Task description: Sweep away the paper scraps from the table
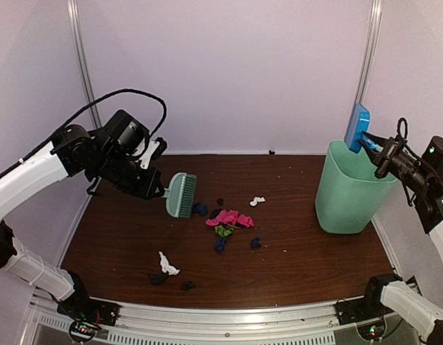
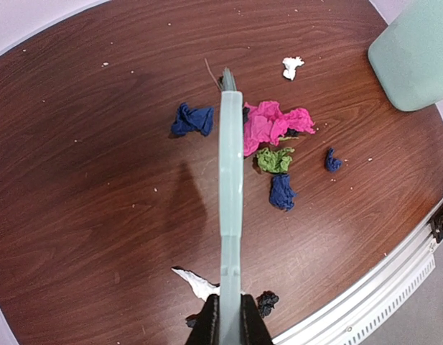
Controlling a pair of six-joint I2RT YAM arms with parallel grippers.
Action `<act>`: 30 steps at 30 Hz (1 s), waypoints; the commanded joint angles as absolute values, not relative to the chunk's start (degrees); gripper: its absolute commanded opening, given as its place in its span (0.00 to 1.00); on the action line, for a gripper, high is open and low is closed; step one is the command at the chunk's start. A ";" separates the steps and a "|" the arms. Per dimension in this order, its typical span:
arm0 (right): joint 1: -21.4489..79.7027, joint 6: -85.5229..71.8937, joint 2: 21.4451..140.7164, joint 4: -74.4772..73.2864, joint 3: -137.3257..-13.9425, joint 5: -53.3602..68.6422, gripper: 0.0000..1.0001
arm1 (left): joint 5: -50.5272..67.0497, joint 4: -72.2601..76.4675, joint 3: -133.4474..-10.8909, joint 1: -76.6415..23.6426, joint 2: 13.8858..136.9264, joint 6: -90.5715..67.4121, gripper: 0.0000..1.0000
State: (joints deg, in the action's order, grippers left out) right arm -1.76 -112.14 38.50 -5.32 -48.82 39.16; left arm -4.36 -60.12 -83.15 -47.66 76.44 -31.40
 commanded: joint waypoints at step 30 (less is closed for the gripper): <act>29.77 -56.30 72.90 -54.83 -92.74 15.01 0.00 | 26.14 -40.46 -123.97 -44.48 124.79 -41.99 0.00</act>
State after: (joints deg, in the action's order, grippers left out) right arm 27.18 -61.23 72.27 -48.14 -90.52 22.90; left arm 19.57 -46.72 -121.05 -46.76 119.00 -33.58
